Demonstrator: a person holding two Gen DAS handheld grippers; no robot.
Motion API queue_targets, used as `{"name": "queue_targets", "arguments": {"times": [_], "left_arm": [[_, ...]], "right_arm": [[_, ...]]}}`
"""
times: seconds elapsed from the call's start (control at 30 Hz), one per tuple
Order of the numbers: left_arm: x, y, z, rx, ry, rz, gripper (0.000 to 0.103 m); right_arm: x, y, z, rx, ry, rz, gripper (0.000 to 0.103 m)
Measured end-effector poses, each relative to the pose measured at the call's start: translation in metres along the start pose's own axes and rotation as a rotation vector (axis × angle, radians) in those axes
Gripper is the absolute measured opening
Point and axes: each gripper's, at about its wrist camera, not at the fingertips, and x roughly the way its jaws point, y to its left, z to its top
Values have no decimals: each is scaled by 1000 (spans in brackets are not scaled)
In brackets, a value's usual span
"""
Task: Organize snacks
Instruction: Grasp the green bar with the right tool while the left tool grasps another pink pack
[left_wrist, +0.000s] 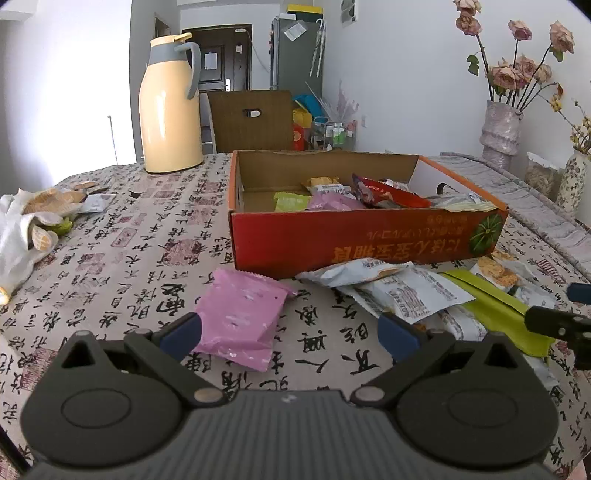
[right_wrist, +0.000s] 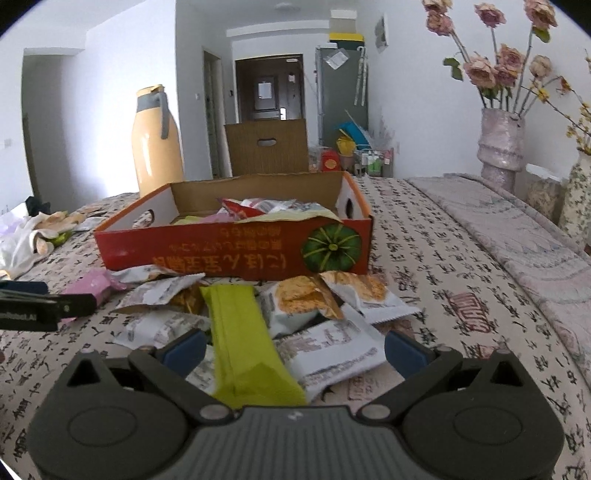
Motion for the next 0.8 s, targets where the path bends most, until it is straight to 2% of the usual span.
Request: {"name": "queue_targets", "arguments": {"times": [0.03,0.1,0.23,0.3,0.37,0.53,0.67,0.8], "left_arm": [[1,0,0,-1,1,-2,103],[1,1,0,-4,3,-7,103],[1,2,0,-9,4,-12,103],[1,2,0,-9,5,-13,103],[1,2,0,-8,5,-15,103],[1,2,-1,-9,4,-16,103],[1,2,-1,-10,4,-16,103],[0,2,0,-14,6,-14,103]], "right_arm": [[2,2,1,-6,1,12,96],[7,5,4,-17,13,39,83],[23,14,13,-48,55,83,66],[31,18,17,-59,82,106,52],[42,21,20,-72,121,128,46],[64,24,22,-89,198,128,45],[66,29,21,-127,196,113,37],[61,33,18,-152,167,92,35]]}}
